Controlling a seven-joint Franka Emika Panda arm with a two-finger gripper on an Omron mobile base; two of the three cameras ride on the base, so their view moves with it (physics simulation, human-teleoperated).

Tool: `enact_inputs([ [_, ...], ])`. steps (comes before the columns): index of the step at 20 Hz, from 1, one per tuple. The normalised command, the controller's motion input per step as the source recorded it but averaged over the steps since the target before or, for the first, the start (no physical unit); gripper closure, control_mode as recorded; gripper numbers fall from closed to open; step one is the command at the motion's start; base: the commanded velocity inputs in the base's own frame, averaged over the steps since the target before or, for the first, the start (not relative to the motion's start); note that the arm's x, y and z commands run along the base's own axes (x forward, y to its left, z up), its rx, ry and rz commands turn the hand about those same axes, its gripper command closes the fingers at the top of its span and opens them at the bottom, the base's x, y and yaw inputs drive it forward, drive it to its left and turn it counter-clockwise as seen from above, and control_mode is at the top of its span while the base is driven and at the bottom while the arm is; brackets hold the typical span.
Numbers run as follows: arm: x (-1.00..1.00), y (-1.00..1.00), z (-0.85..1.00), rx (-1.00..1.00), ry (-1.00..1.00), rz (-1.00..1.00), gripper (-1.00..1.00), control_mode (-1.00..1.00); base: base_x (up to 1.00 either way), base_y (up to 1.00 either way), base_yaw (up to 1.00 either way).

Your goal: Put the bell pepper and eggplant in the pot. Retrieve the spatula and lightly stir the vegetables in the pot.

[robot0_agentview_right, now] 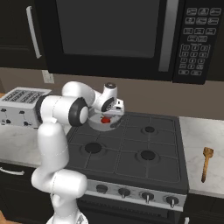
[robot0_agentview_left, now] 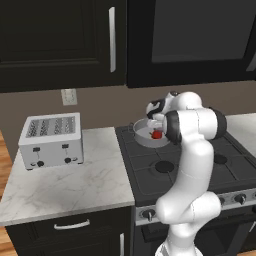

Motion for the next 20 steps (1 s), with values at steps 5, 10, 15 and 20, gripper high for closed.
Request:
enact_inputs([
  [5,-0.02,-0.1,-0.01,0.0,0.0,0.13,1.0,-1.0,0.0,0.0,0.0],
  [10,0.0,0.0,0.0,0.0,0.0,0.0,1.0,-1.0,0.0,0.0,0.0],
  [15,0.0,0.0,0.0,0.0,0.0,0.0,-1.0,-1.0,0.0,0.0,0.0],
  [20,-0.01,0.0,0.0,0.0,0.0,0.0,-1.0,-1.0,0.0,0.0,0.0],
])
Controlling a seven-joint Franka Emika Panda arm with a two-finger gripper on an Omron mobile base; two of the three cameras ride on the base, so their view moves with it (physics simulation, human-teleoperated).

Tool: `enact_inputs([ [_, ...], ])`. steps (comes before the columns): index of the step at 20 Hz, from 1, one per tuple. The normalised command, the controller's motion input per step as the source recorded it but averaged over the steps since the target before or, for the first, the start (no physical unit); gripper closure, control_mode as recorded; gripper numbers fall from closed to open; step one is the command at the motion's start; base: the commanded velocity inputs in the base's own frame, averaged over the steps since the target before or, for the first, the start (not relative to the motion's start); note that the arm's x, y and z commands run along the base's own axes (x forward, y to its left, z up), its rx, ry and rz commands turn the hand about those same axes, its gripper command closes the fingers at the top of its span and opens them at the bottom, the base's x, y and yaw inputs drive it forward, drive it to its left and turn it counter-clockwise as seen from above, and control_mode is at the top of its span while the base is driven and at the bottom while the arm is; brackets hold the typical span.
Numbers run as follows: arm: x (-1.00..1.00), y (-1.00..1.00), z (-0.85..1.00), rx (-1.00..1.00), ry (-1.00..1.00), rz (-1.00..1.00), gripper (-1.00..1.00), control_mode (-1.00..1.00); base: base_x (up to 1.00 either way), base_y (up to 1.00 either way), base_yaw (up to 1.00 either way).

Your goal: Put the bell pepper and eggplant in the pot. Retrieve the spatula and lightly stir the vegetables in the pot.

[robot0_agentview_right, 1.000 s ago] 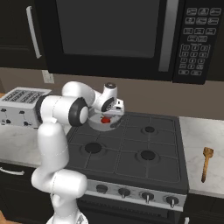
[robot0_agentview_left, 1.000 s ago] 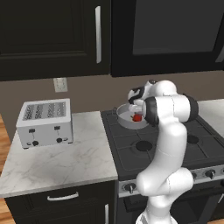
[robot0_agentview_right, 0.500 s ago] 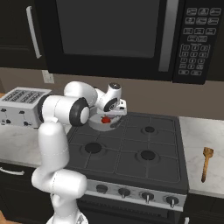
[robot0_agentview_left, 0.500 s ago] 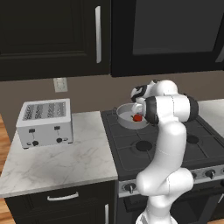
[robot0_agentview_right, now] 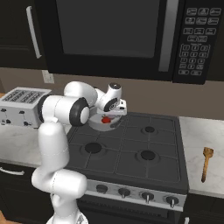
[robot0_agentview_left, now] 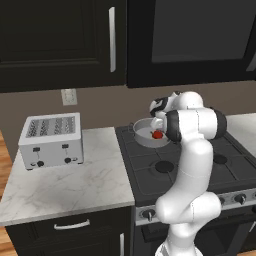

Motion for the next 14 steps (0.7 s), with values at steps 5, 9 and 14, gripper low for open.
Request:
enact_inputs([
  [5,-0.02,0.0,0.0,0.0,0.0,0.0,-1.0,-1.0,0.0,0.0,0.0],
  [9,-0.24,-0.08,0.02,0.0,0.0,-0.04,-1.0,-1.0,0.0,0.0,0.0],
  [14,-0.61,-0.17,0.11,0.0,-0.03,-0.04,-1.0,-1.0,0.0,0.0,0.0],
])
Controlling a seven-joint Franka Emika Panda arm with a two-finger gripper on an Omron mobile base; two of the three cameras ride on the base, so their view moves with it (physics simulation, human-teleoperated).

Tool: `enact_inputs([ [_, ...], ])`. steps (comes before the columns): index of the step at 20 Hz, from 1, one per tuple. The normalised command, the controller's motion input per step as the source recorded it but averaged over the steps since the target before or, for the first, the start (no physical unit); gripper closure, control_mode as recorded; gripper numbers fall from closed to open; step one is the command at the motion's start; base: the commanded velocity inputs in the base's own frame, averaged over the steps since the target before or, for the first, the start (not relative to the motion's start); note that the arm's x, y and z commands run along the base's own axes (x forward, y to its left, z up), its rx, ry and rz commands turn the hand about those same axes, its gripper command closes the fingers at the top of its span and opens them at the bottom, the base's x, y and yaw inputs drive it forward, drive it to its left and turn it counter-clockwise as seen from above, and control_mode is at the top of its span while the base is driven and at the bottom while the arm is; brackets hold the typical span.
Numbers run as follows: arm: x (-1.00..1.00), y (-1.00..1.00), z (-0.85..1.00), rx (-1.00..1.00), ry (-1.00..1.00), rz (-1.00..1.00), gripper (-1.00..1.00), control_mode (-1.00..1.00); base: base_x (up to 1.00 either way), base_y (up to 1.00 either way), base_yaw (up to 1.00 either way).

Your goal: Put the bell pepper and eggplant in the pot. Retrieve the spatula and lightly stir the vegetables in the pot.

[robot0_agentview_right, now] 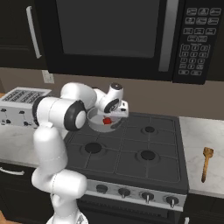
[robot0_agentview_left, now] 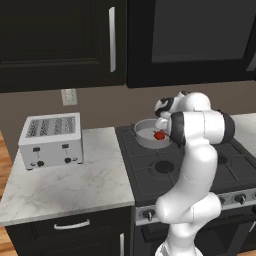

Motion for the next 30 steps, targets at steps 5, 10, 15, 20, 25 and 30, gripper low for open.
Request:
enact_inputs([
  [5,-0.43,-0.07,0.15,0.0,-0.03,-0.02,-1.0,-1.0,0.0,0.0,0.0],
  [10,-0.07,0.13,0.18,0.0,-0.03,-0.01,-1.0,-1.0,0.0,0.0,0.0],
  [15,-0.52,0.01,0.28,0.0,-0.01,-0.02,-1.0,-1.0,0.0,0.0,0.0],
  [20,-0.82,-0.03,0.41,0.0,-0.04,0.0,-1.0,-1.0,0.0,0.0,0.0],
  [25,-0.9,0.0,0.11,0.0,-0.02,0.0,-1.0,-1.0,0.0,0.0,0.0],
  [30,-1.0,0.0,0.0,0.05,-0.11,0.0,-1.0,-1.0,0.0,0.0,0.0],
])
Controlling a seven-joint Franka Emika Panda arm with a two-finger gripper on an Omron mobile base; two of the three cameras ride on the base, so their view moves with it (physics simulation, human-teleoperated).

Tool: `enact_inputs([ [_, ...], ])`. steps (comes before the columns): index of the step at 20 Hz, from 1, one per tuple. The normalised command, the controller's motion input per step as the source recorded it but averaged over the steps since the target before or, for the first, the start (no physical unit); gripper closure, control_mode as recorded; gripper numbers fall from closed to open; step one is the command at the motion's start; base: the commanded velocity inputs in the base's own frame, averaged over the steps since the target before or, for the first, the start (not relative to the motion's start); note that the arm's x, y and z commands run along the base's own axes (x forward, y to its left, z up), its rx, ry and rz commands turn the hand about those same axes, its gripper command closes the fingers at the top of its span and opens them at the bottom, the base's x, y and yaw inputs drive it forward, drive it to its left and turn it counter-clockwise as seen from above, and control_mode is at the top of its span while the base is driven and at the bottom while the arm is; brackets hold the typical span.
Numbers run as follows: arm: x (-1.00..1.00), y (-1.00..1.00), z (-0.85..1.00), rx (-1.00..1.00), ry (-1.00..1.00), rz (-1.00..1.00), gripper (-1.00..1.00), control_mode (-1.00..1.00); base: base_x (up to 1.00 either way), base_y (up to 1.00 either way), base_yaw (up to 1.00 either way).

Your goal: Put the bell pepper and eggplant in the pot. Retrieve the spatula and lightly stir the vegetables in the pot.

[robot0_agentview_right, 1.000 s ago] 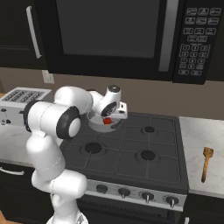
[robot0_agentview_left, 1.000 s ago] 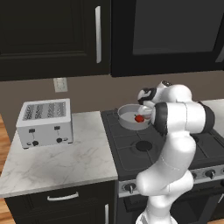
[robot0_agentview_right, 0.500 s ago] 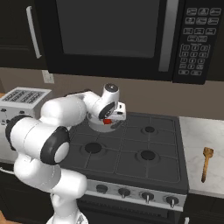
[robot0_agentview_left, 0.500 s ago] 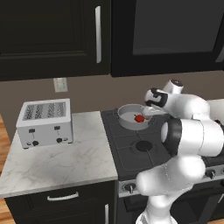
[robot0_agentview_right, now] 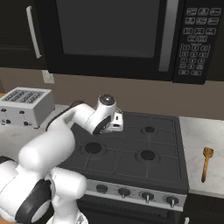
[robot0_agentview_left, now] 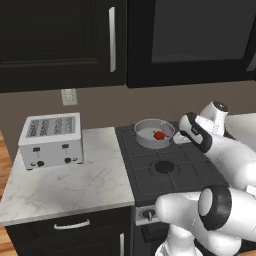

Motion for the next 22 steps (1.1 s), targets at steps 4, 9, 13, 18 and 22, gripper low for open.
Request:
enact_inputs([
  [4,-0.98,0.1,0.5,0.0,-0.06,0.0,-1.0,-1.0,0.0,0.0,0.0],
  [9,-0.73,0.2,0.89,-0.04,0.04,0.0,-1.0,-1.0,0.0,0.0,0.0],
  [13,-0.6,0.29,0.46,-0.05,0.14,0.0,-1.0,-1.0,0.0,0.0,0.0],
  [18,-0.21,0.1,0.0,0.0,0.0,0.01,-1.0,-1.0,0.0,0.0,0.0],
  [22,0.0,0.0,0.0,0.0,0.0,0.0,-1.0,-1.0,0.0,0.0,0.0],
])
